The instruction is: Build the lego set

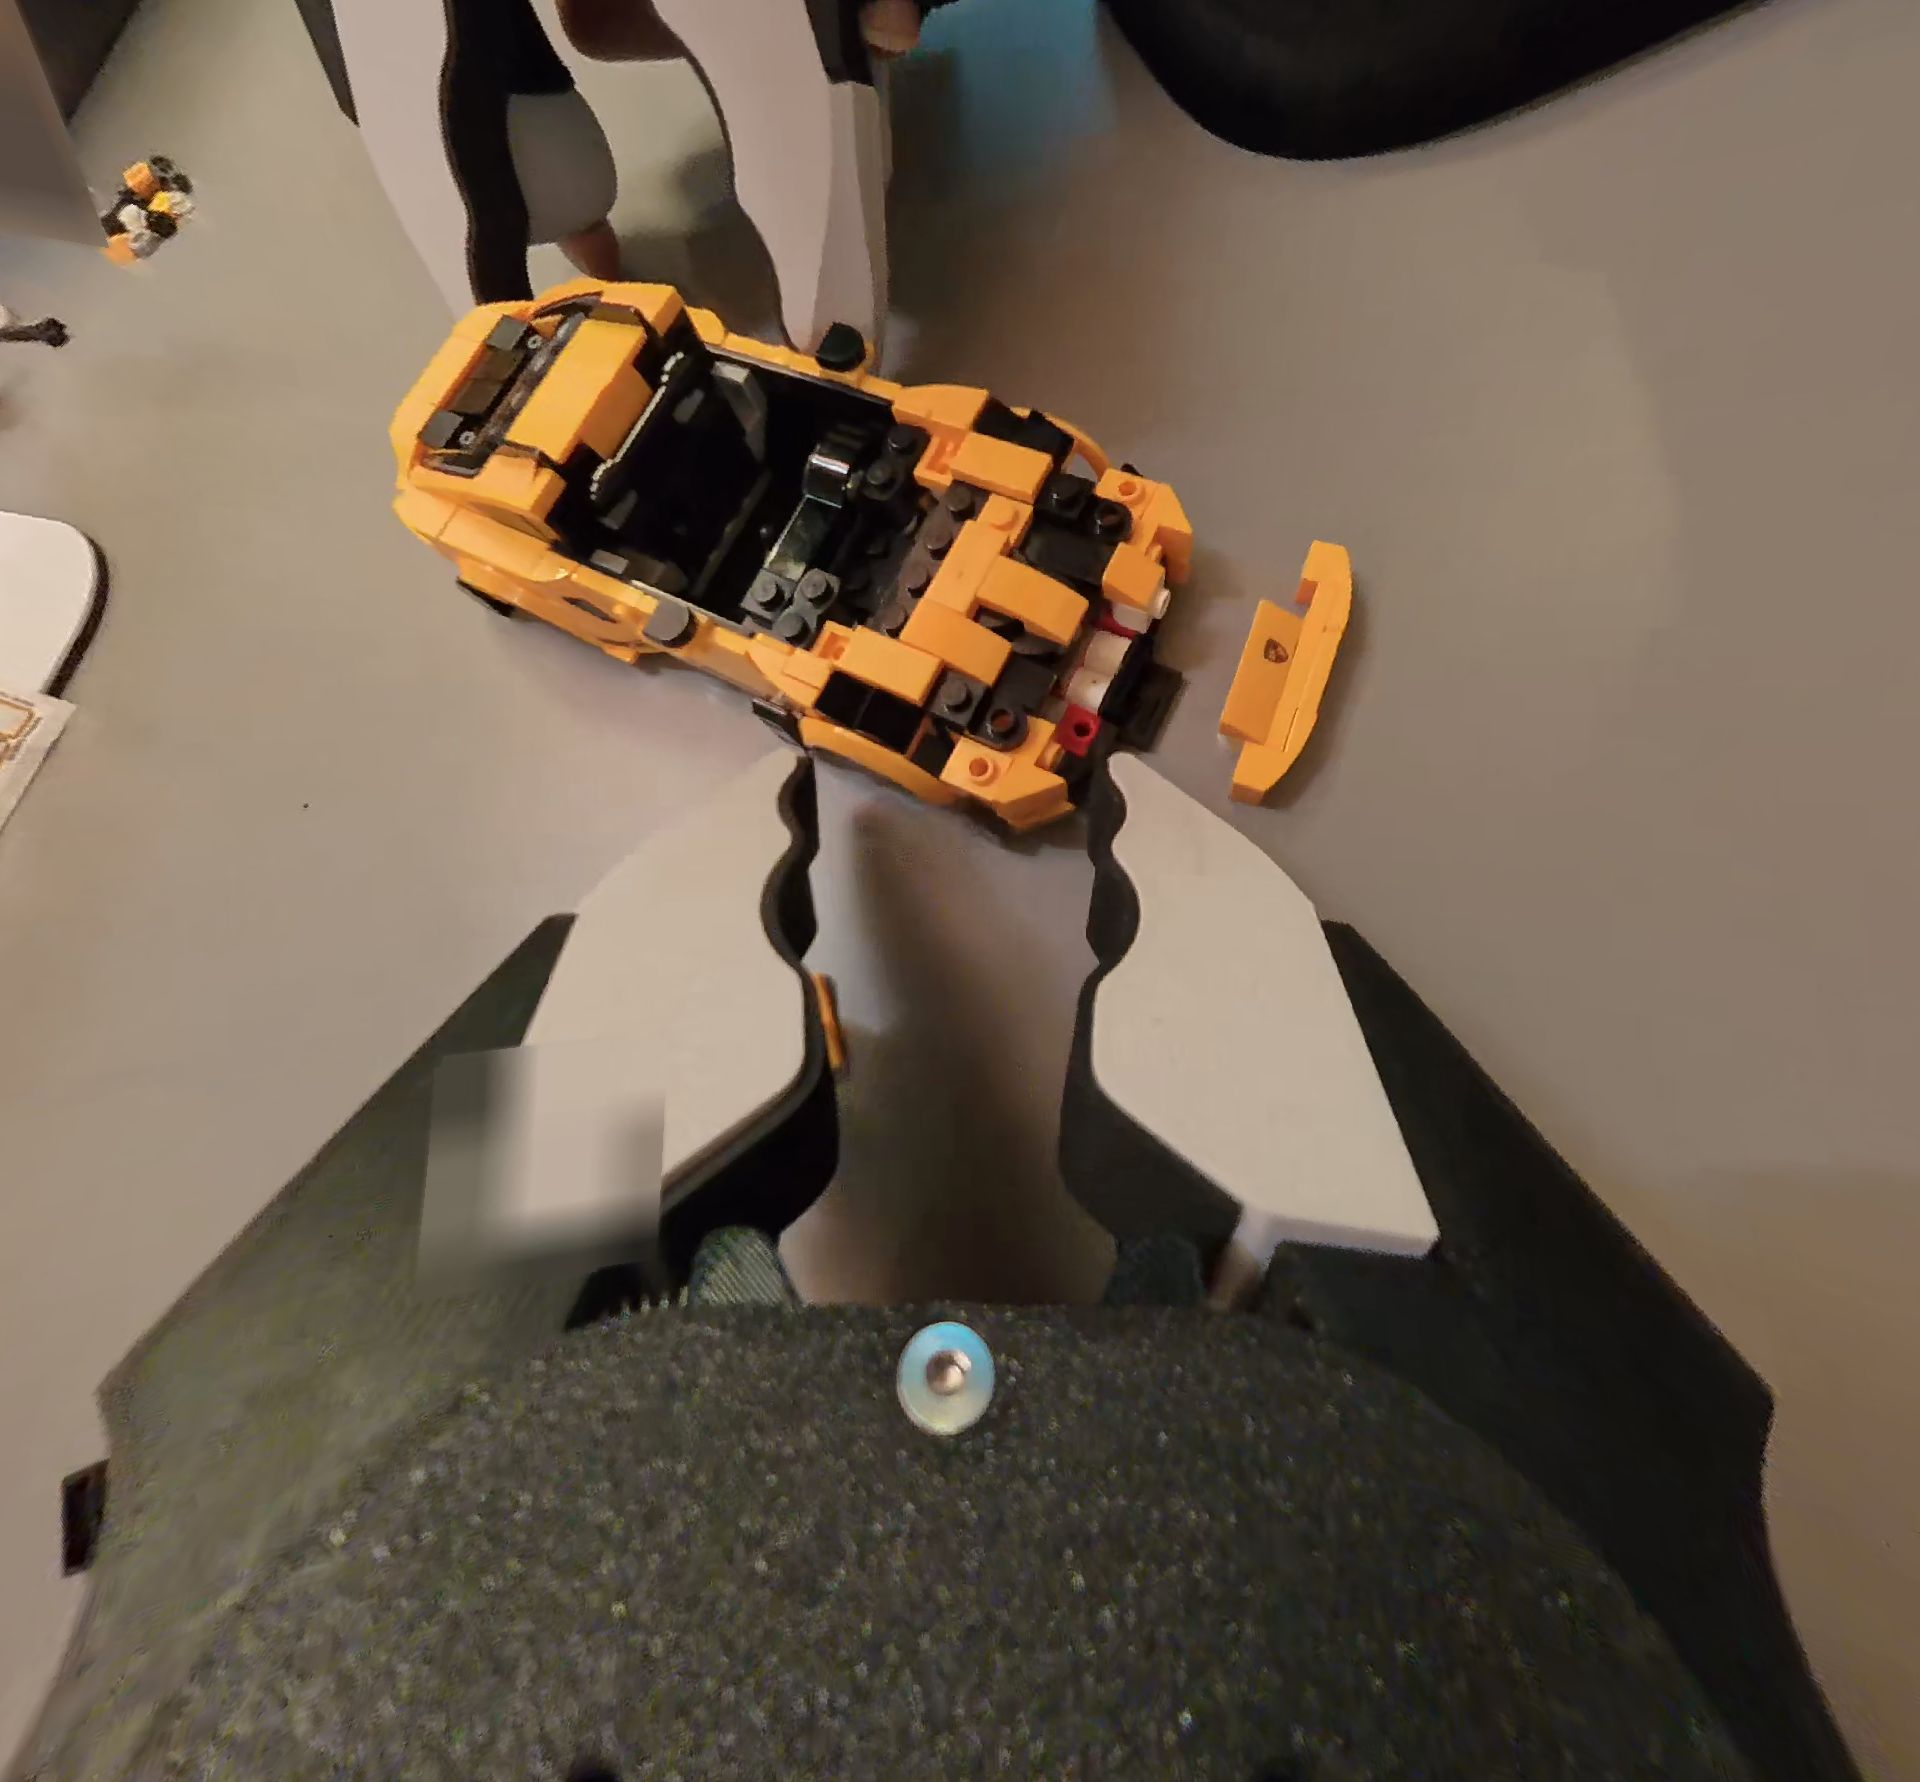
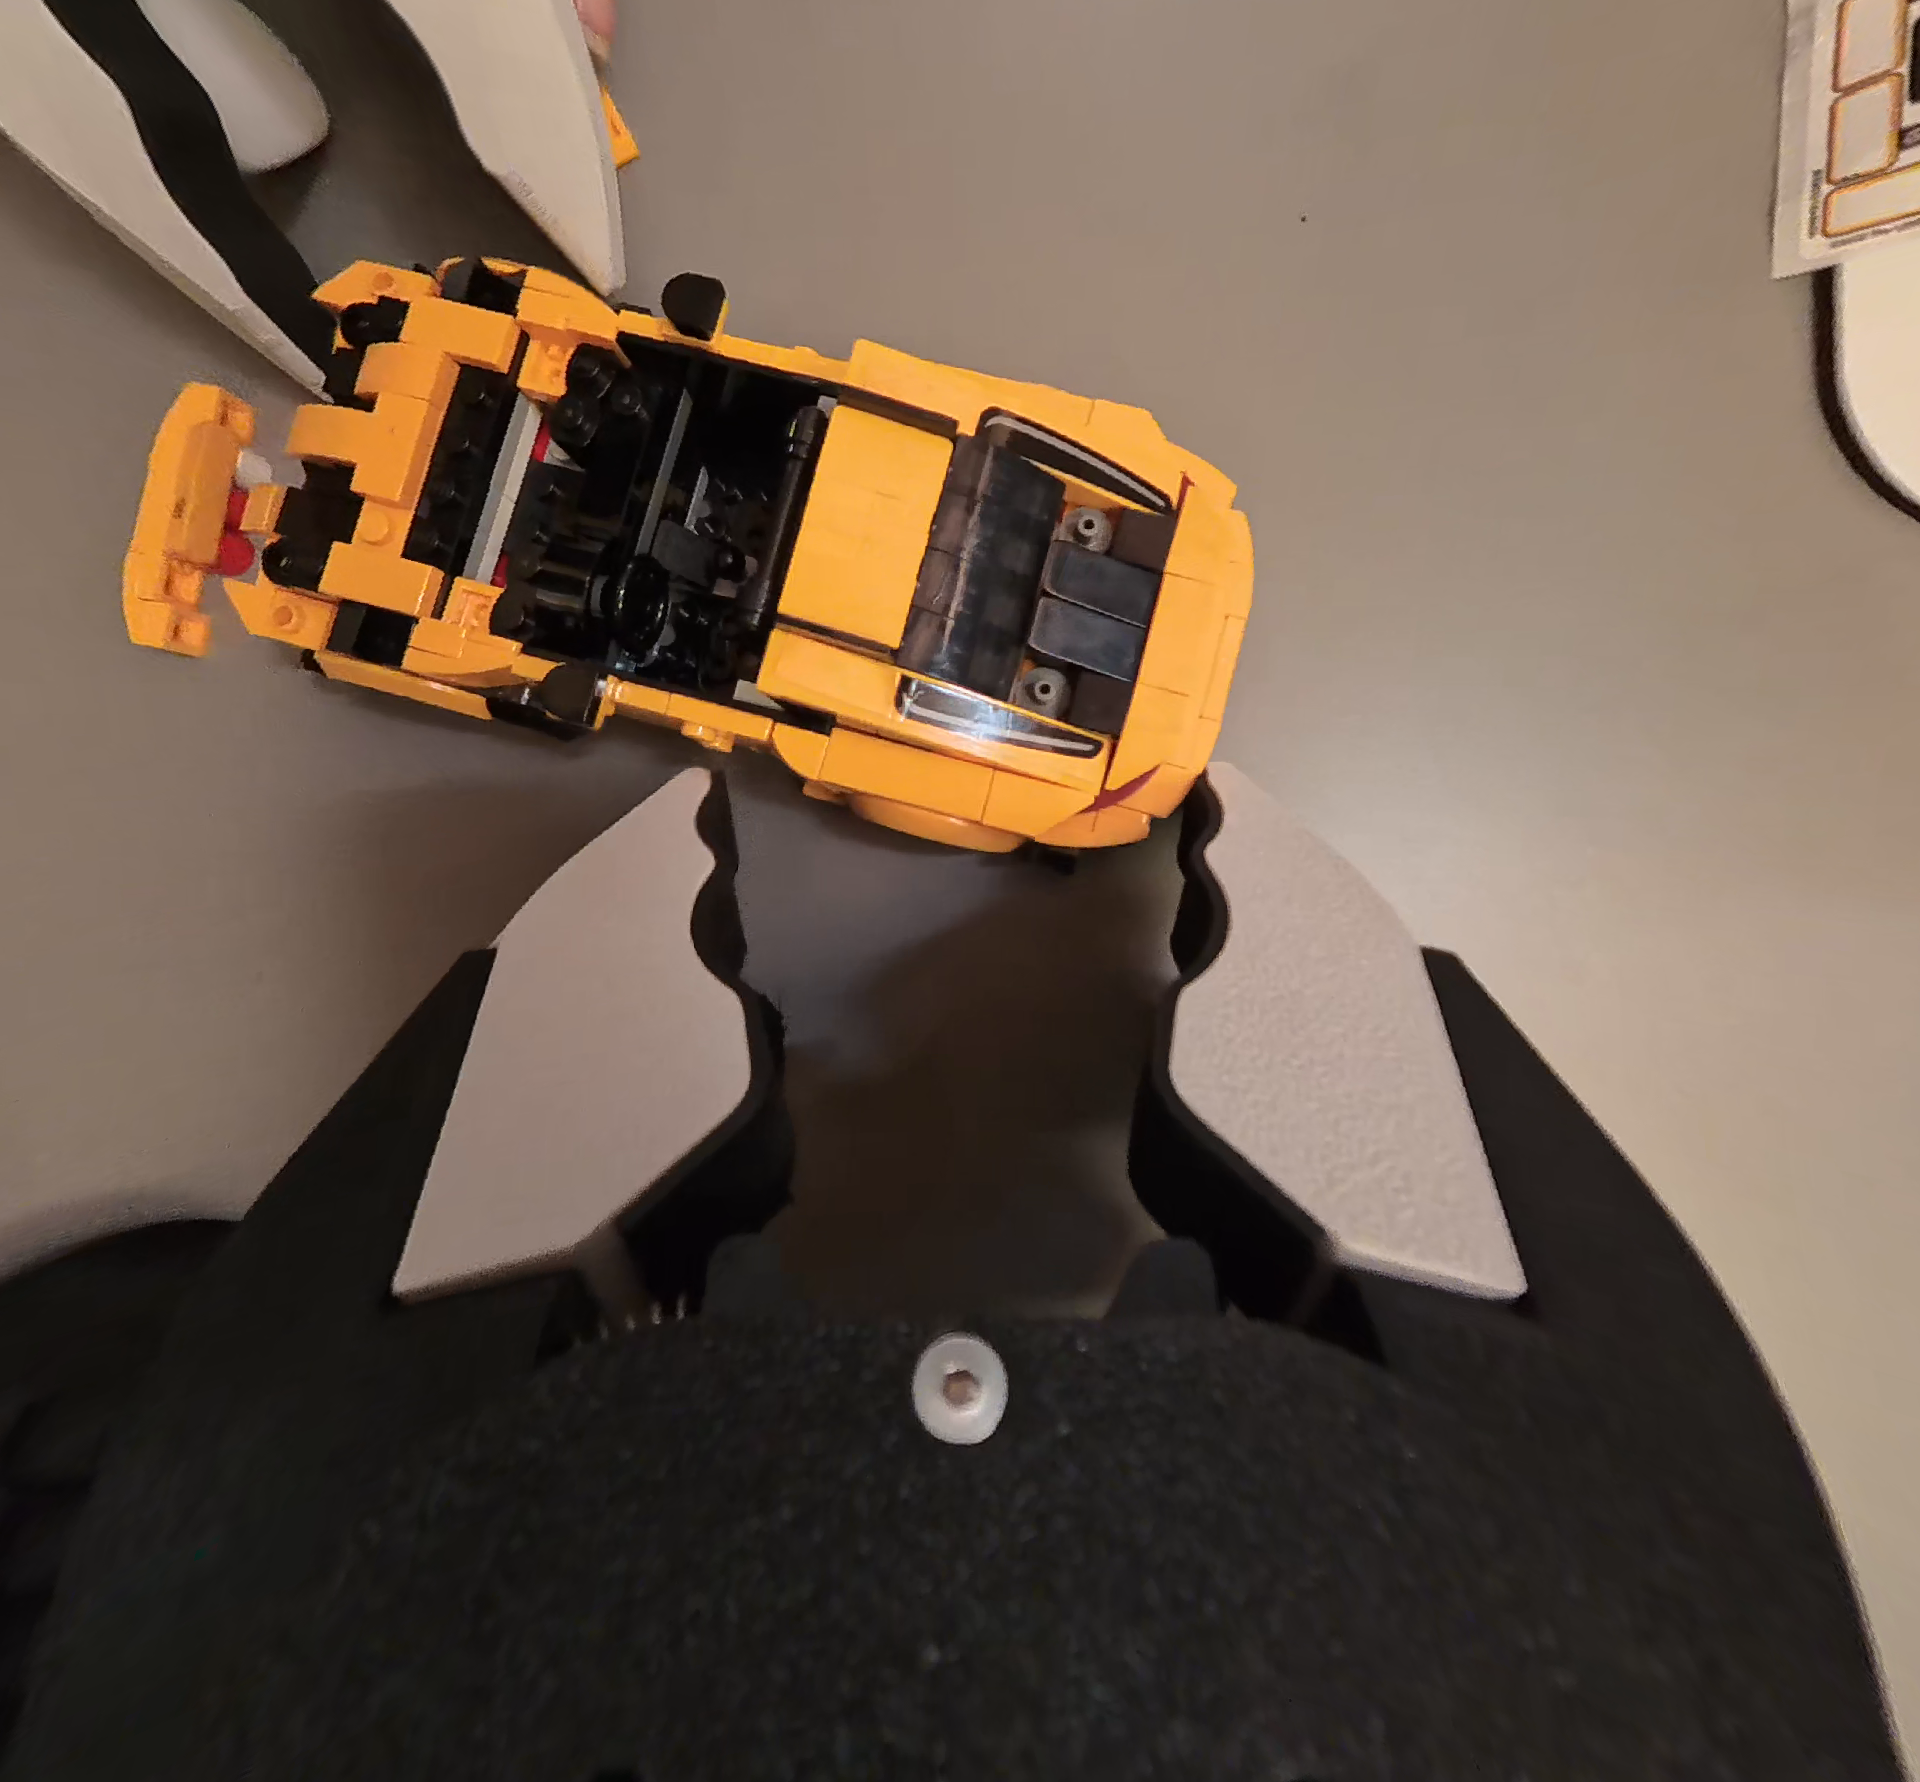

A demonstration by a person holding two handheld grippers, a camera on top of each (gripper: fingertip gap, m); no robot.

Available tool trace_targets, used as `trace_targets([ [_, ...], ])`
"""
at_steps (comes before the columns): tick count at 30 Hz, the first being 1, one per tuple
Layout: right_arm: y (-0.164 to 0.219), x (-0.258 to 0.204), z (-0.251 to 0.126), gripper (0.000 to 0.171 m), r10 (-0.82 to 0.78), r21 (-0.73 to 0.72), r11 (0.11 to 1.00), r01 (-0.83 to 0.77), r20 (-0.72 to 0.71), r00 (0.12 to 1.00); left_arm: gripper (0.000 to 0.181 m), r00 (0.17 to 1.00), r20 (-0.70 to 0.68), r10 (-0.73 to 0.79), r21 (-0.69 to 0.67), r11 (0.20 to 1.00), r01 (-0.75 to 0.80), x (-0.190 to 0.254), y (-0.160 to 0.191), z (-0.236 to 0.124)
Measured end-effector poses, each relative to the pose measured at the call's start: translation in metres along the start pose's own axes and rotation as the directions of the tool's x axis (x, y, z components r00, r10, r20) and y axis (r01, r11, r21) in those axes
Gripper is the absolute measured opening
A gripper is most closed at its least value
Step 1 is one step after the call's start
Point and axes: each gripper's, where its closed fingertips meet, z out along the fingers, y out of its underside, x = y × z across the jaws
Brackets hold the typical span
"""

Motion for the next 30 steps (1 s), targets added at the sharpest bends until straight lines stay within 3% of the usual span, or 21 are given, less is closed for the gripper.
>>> trace_targets([
  [22, -0.0025, -0.0014, 0.0012, 0.080, 0.001, 0.006, 1.000, -0.001, 0.016, 1.000, 0.058, 0.999, 0.014, 0.041, -0.004, 0.999, -0.041, 0.0002, -0.0022, 0.0007],
  [30, -0.0012, -0.0026, 0.0010, 0.080, 0.017, -0.014, 1.000, -0.017, -0.002, 1.000, 0.054, 1.000, -0.021, -0.010, -0.019, 1.000, 0.010, 0.0023, 0.0012, 0.0014],
])
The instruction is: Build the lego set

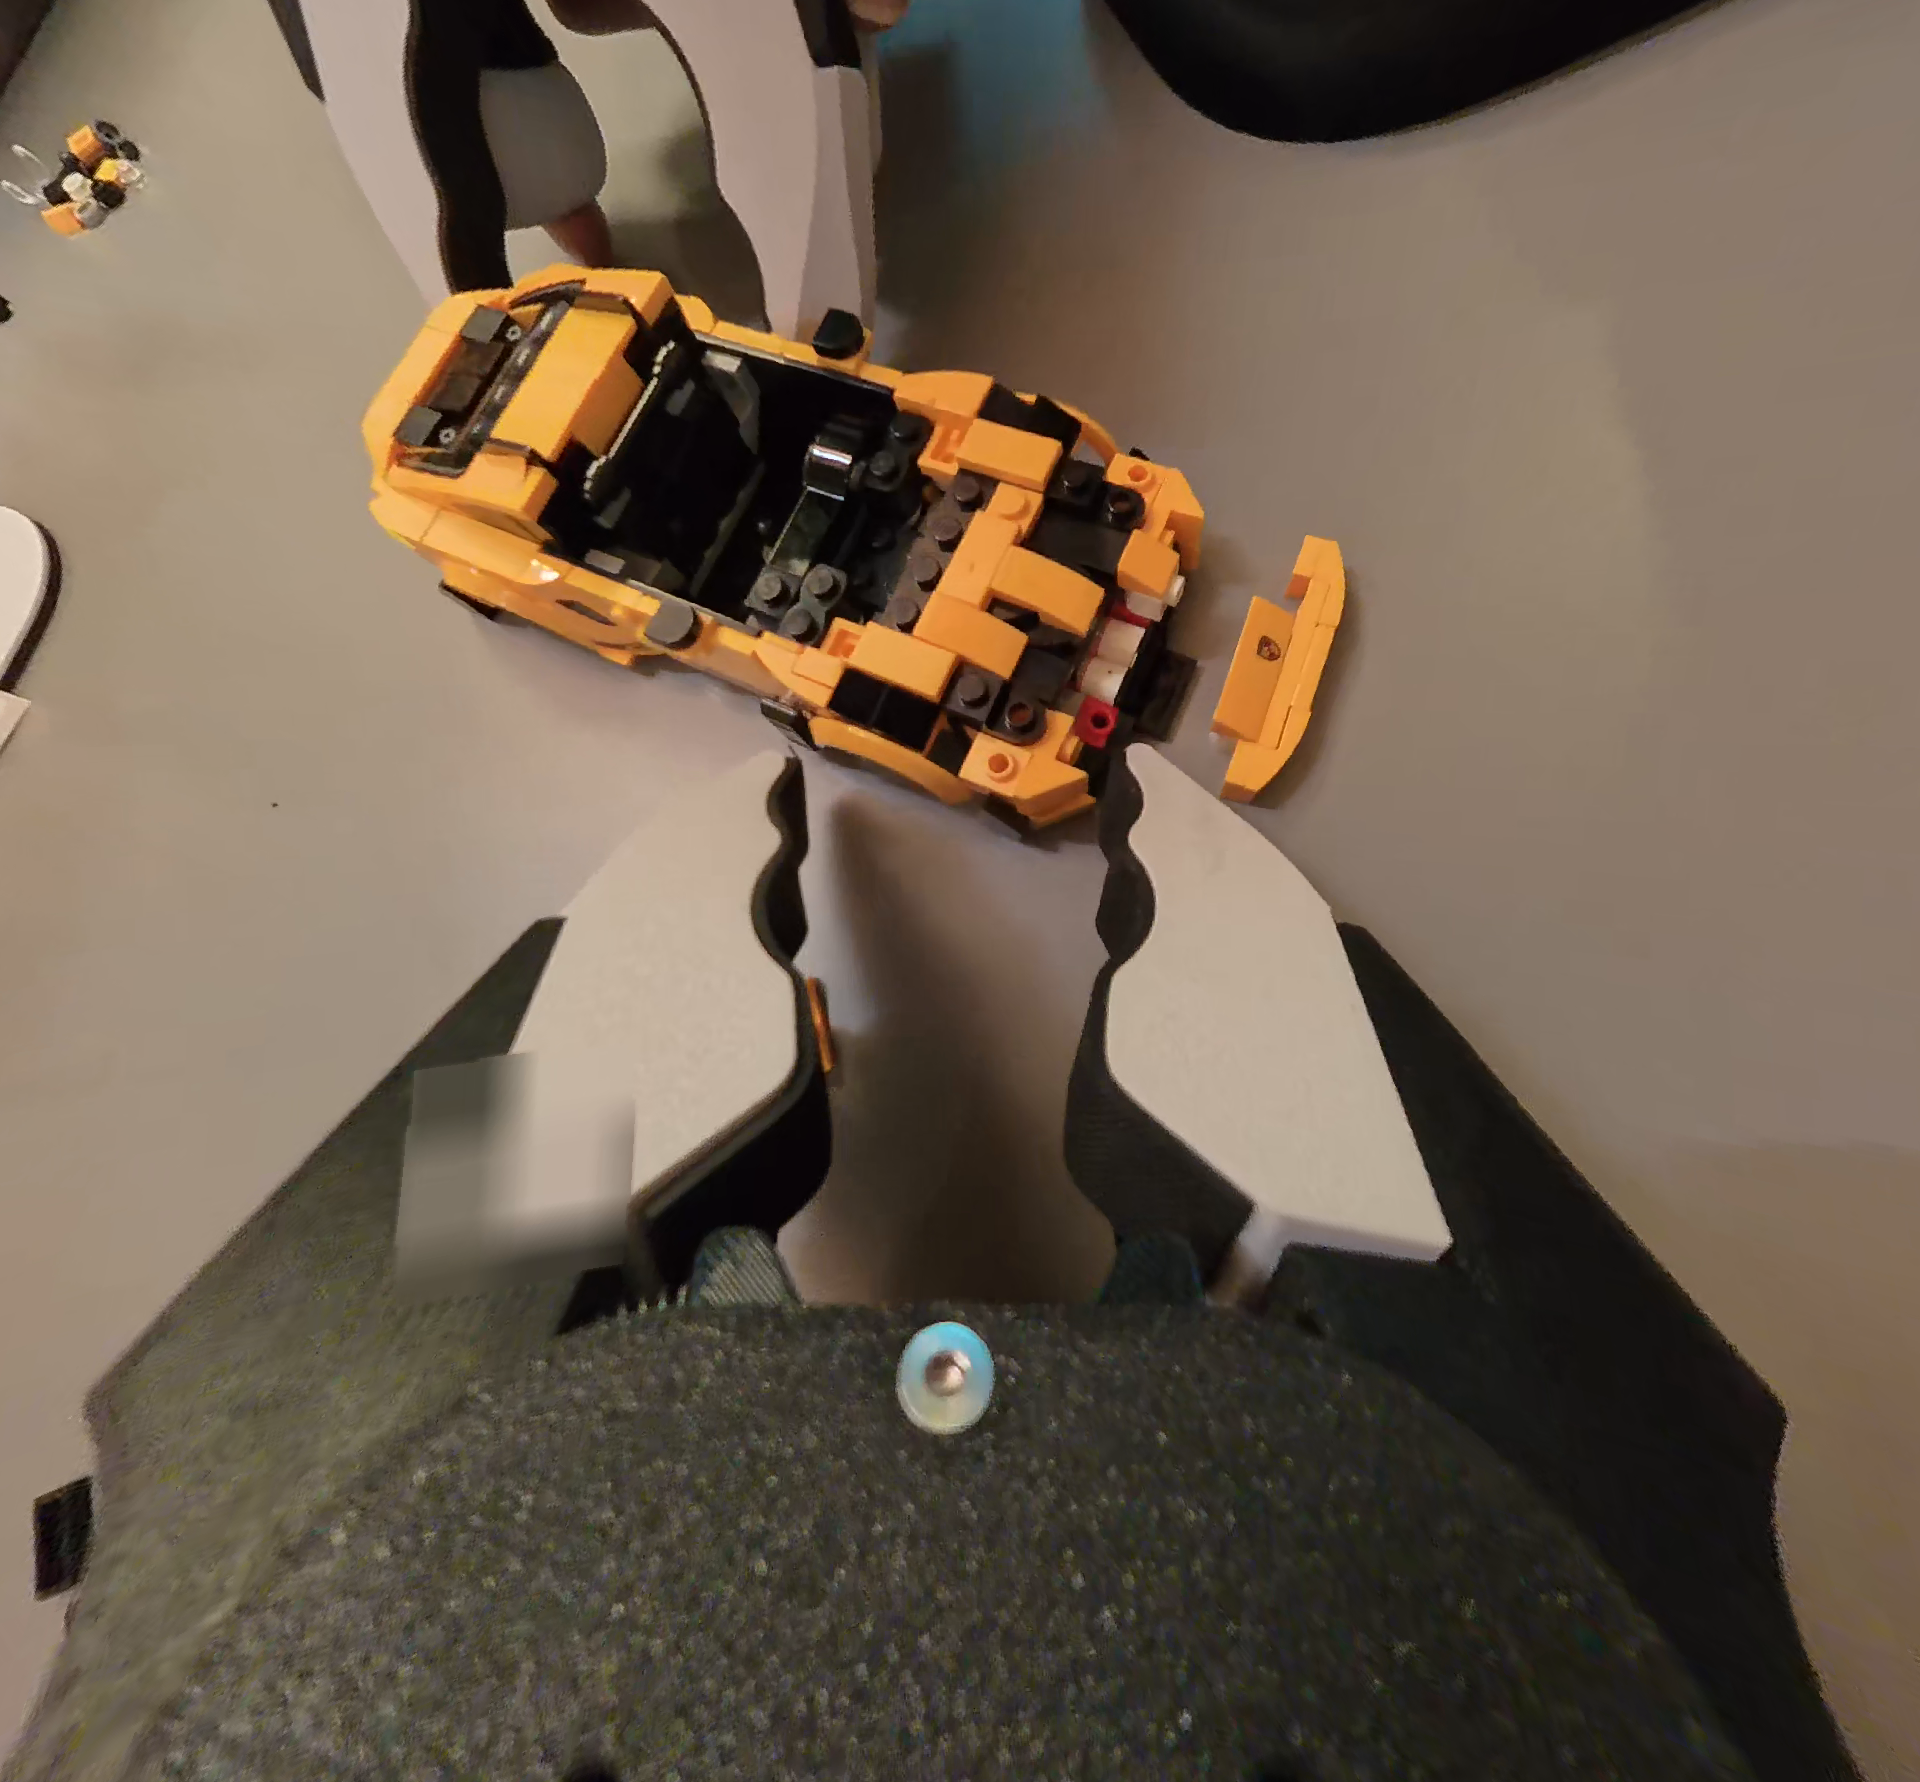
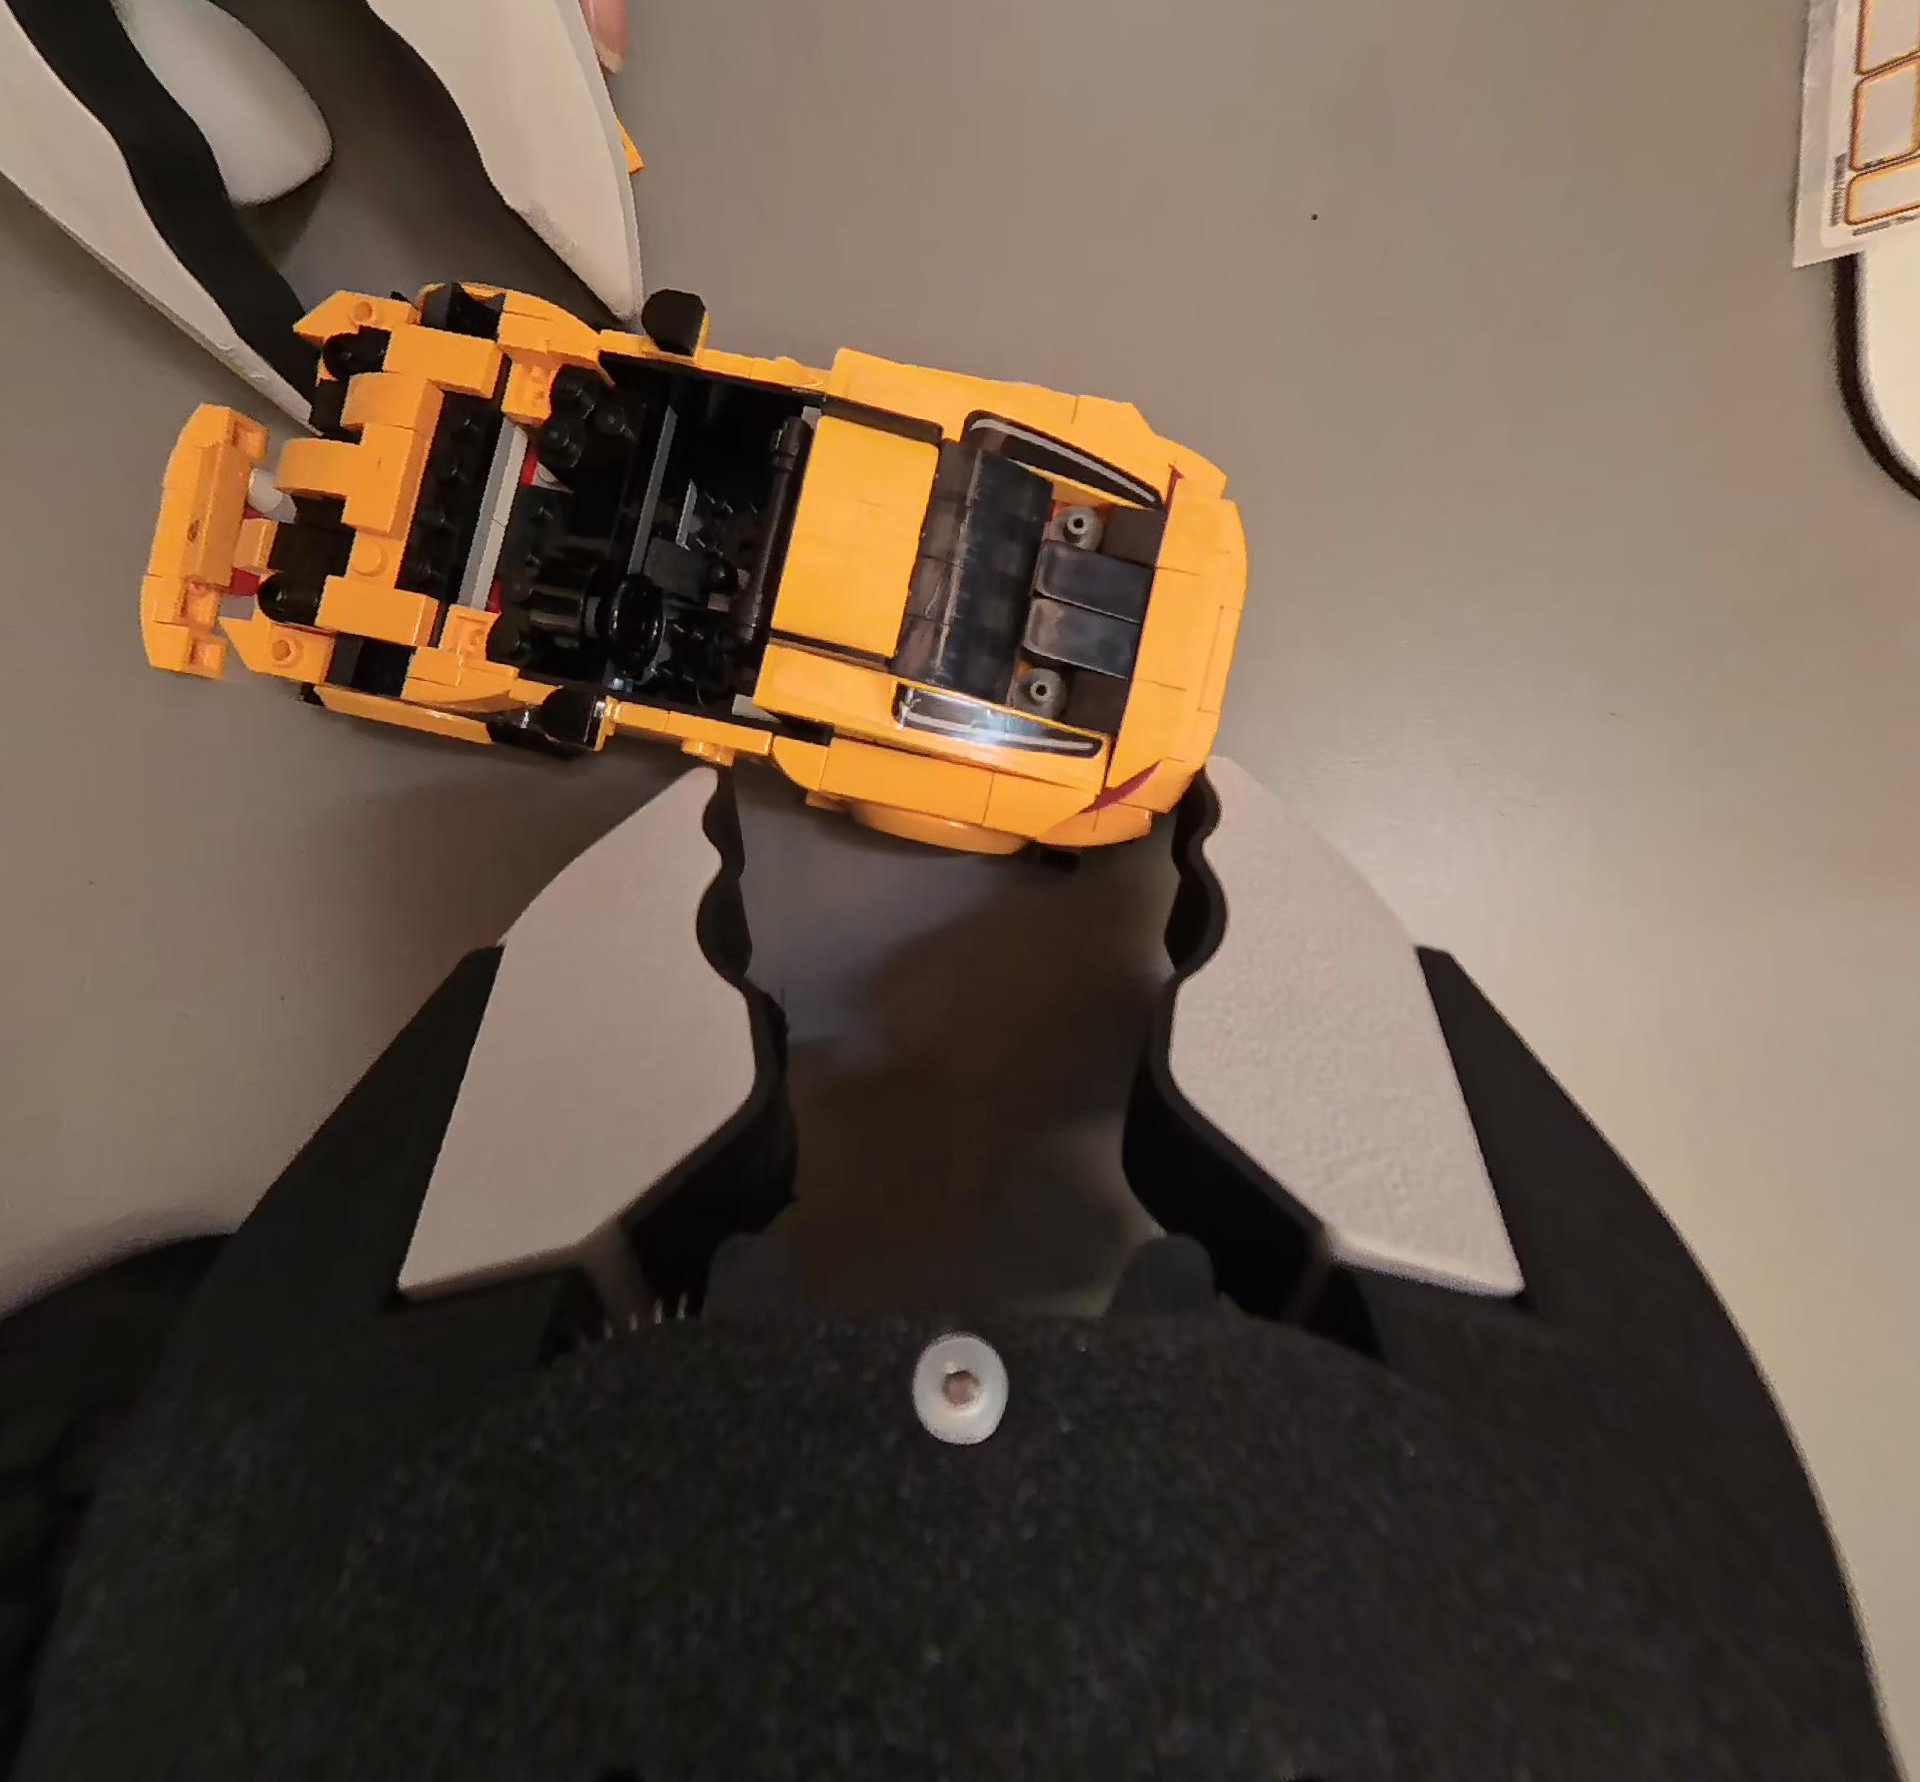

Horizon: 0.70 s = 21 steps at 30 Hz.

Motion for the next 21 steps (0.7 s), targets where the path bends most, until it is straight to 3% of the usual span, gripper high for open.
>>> trace_targets([
  [8, 0.0082, 0.0018, -0.0049, 0.080, 0.009, -0.007, 1.000, -0.009, -0.035, 0.999, 0.037, 0.998, -0.038, -0.044, 0.001, 0.999, 0.044, -0.0018, 0.0034, -0.0008],
  [21, 0.0034, 0.0041, -0.0014, 0.081, 0.000, -0.007, 1.000, -0.001, -0.029, 1.000, 0.041, 0.993, -0.111, -0.046, 0.006, 0.999, 0.047, 0.0021, -0.0008, 0.0053],
])
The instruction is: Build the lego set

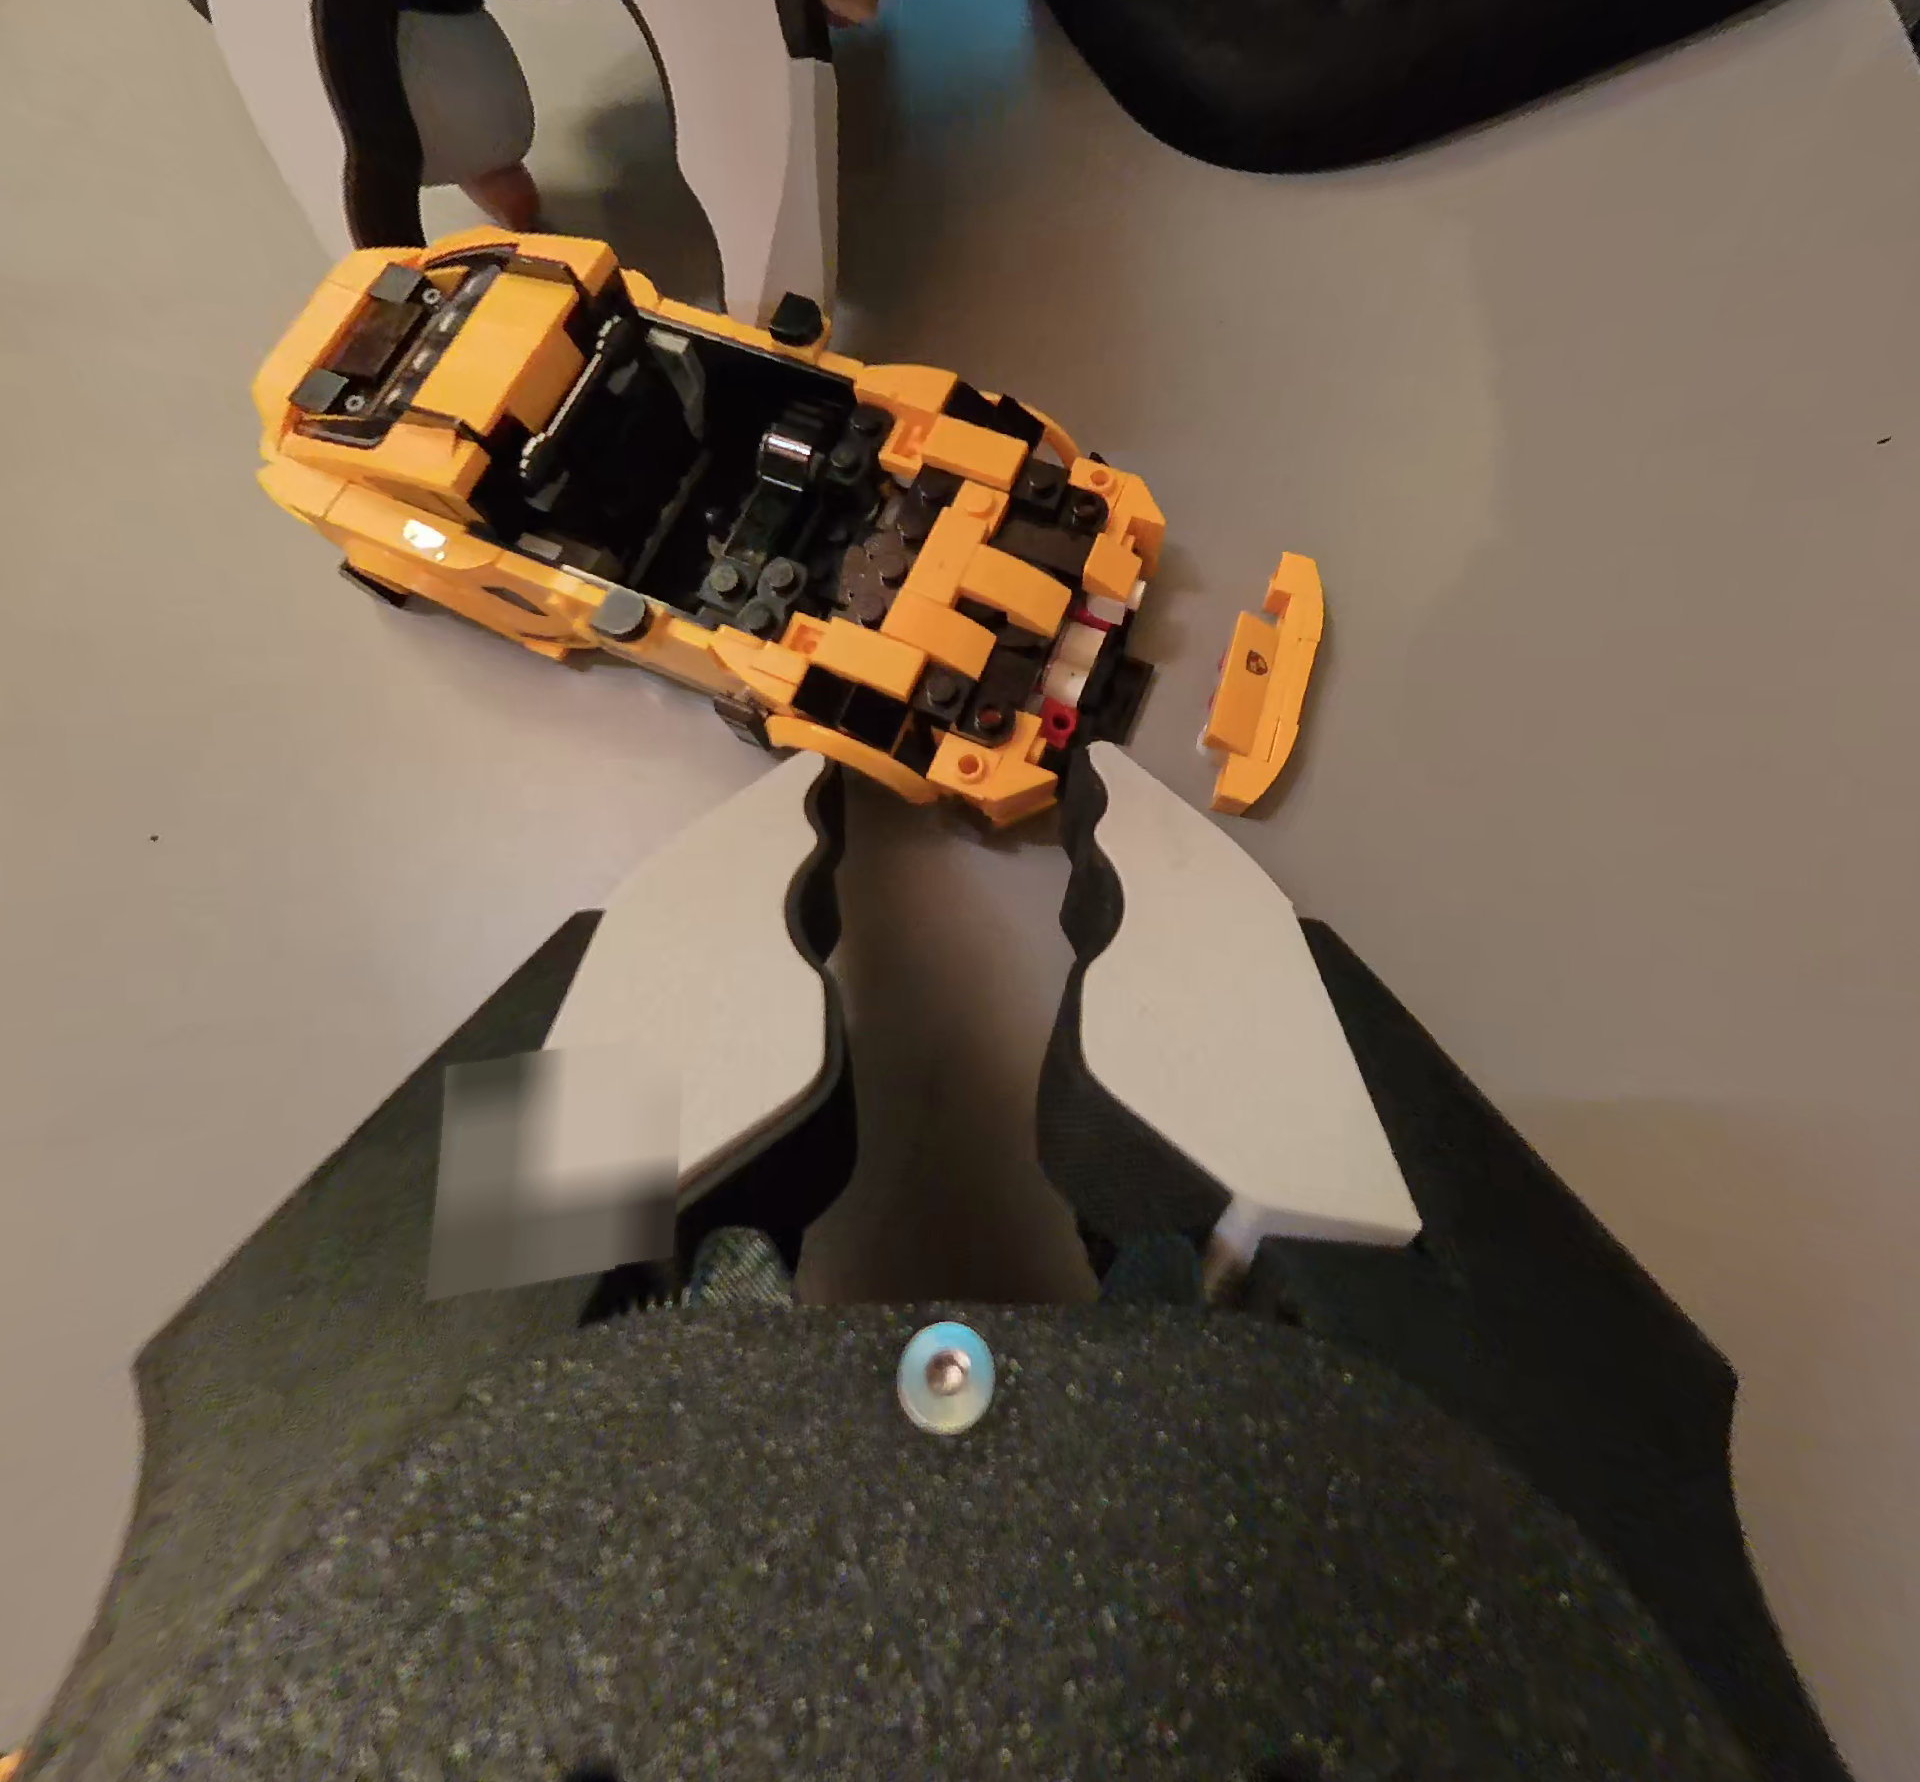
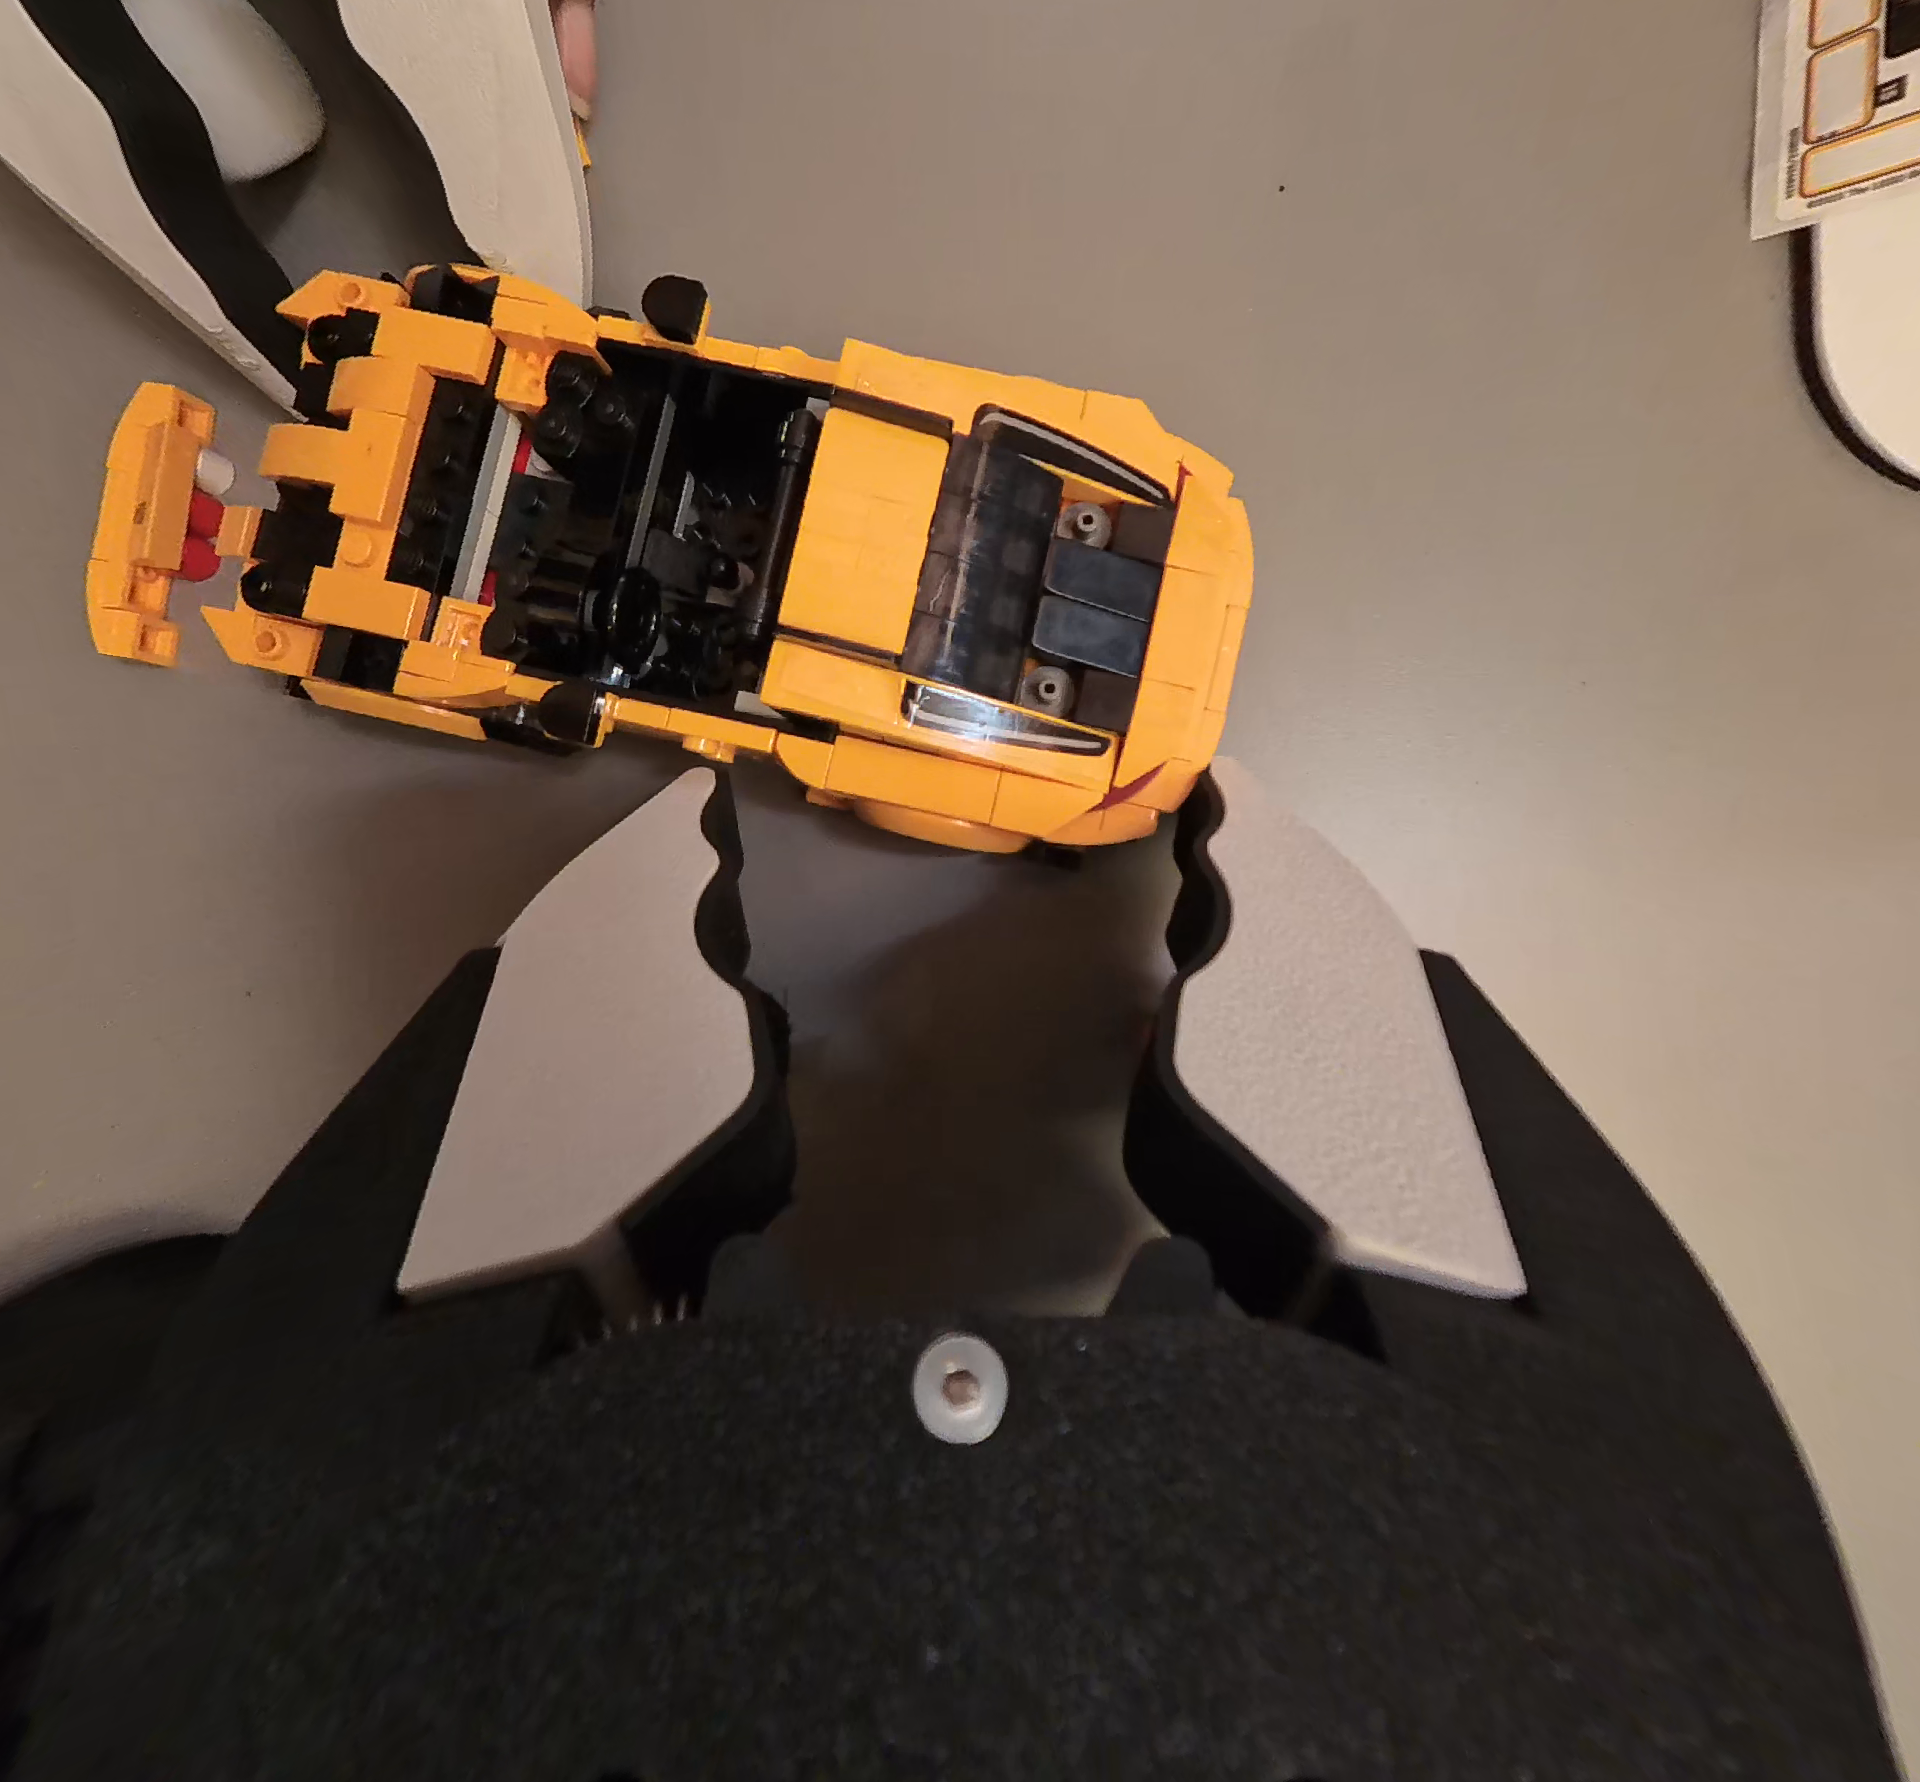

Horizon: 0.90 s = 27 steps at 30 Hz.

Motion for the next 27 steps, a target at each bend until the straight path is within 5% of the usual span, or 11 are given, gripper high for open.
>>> trace_targets([
  [27, -0.0011, 0.0059, 0.0000, 0.082, 0.001, 0.037, 0.999, 0.000, -0.009, 1.000, 0.046, 0.995, 0.101, 0.026, 0.029, 0.999, -0.029, -0.0076, -0.0014, -0.0065],
])
